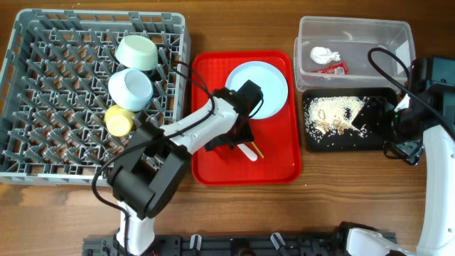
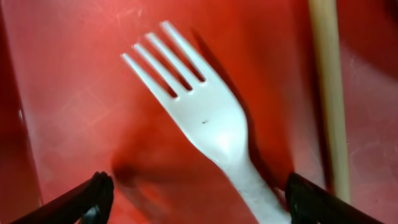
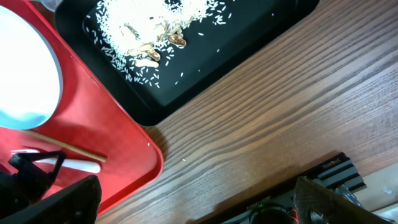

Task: Sort waste into correct bins and load items into the dishwasher rack
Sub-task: 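Grasp the white fork with the left gripper and lift it, then carry the fork into the rack and release it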

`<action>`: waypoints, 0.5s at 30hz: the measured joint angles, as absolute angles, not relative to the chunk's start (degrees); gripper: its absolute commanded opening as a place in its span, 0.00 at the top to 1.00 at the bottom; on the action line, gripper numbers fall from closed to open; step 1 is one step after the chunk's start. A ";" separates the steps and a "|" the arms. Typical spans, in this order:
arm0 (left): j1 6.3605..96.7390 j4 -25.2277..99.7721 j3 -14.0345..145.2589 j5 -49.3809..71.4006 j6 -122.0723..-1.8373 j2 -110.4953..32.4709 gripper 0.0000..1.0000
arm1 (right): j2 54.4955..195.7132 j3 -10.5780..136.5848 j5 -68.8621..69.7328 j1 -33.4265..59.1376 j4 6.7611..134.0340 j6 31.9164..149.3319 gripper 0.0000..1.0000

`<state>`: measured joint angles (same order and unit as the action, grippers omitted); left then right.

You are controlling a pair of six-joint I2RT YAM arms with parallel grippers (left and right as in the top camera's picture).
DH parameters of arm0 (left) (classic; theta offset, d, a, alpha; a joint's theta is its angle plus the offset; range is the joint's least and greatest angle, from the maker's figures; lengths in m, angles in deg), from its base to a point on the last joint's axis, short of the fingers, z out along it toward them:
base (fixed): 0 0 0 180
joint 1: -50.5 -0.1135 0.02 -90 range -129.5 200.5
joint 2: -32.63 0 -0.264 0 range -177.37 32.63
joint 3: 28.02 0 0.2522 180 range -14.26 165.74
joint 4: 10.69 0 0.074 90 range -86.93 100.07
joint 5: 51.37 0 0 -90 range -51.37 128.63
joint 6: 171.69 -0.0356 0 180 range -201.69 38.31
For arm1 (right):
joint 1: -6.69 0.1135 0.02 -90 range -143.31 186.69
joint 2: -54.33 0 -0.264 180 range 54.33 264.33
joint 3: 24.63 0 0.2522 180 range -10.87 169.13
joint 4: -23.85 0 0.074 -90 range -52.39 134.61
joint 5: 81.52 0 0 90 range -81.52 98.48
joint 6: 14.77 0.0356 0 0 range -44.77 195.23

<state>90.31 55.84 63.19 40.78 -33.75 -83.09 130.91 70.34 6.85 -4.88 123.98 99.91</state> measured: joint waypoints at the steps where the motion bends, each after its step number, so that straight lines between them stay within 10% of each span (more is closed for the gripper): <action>1: 90.31 55.56 62.66 40.41 -33.81 -82.80 0.37 | 130.91 70.34 6.83 -4.88 123.98 99.91 0.00; 5: 90.31 55.53 61.96 39.82 -33.40 -82.43 0.74 | 130.91 70.34 6.85 -4.88 123.98 99.74 0.00; 15: 89.15 56.01 61.81 39.38 -33.35 -82.41 0.96 | 130.91 70.34 6.85 -4.88 123.98 99.54 0.00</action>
<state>89.15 56.01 61.81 39.38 -33.35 -82.41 130.91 70.34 6.85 -4.88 123.98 99.54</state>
